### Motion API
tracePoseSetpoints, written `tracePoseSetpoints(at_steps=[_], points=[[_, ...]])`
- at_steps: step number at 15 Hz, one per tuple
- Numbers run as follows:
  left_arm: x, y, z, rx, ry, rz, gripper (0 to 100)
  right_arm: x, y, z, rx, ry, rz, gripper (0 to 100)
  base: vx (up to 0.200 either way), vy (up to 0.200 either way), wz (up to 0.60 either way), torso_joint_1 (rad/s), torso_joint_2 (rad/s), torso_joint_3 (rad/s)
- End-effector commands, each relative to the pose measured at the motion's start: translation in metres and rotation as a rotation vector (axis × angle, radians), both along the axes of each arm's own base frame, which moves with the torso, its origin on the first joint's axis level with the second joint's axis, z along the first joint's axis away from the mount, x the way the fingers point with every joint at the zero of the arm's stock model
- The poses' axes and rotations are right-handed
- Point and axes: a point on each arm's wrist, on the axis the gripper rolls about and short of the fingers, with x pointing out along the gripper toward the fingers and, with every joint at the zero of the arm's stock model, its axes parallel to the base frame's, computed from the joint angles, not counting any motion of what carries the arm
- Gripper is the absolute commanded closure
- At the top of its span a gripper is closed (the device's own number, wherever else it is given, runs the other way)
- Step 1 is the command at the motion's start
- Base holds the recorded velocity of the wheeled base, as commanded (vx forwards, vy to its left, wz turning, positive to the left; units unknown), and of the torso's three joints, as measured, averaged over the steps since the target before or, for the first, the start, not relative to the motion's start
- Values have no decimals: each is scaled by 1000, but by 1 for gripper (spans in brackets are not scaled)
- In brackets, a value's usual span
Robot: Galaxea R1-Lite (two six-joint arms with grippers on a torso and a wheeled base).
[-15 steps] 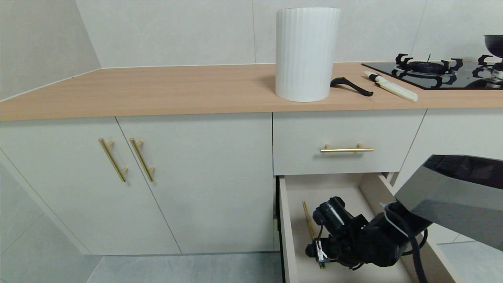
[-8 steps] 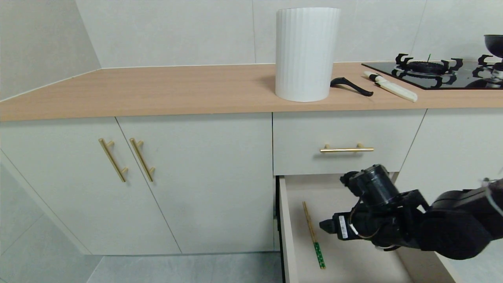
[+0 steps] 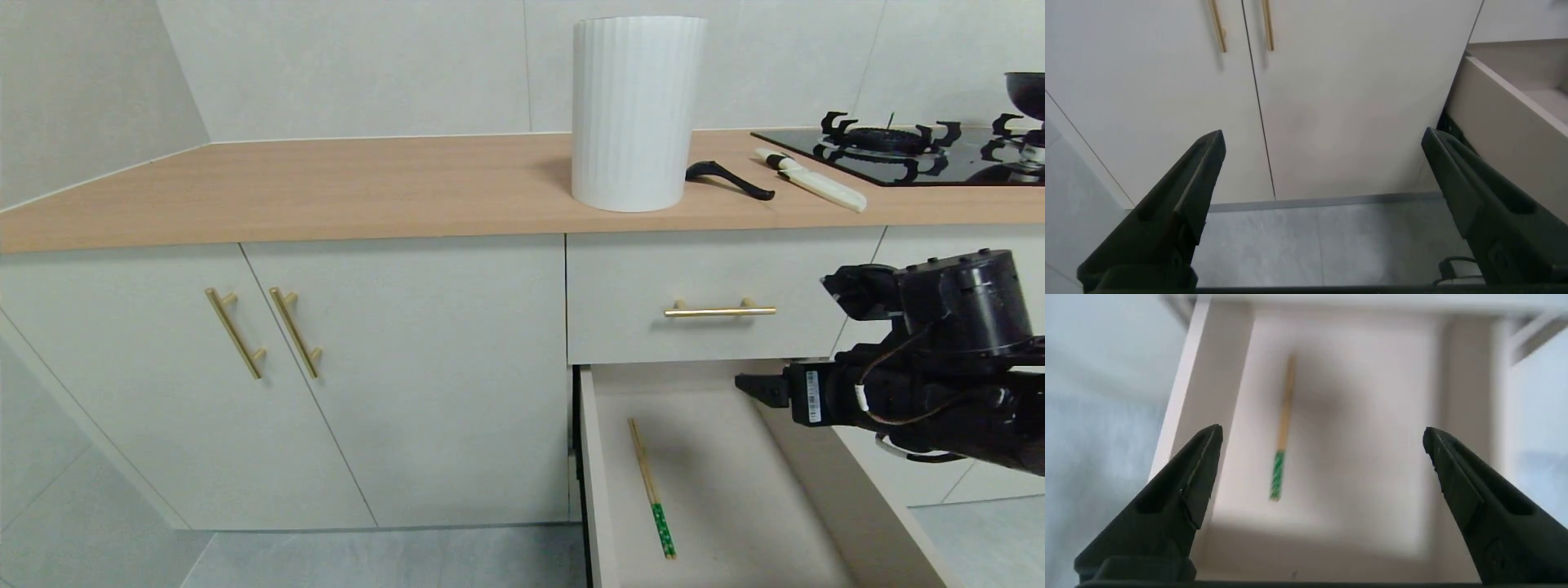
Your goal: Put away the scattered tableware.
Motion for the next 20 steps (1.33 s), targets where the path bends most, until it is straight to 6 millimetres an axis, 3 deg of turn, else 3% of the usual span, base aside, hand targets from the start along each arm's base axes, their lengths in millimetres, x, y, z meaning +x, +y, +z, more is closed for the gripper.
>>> tracePoseSetpoints(at_steps=[1,6,20], points=[[0,0,0,0,2,-1,0,-7,-11,14,22,-53,-24,0,0,0,0,0,0,0],[0,0,0,0,2,-1,0,-6,-17,16,3,-63,-34,0,0,0,0,72,-232,-218],[0,0,0,0,2,-1,0,-4,-16,13,-5,-52,-33,0,0,0,0,176,-492,-291]])
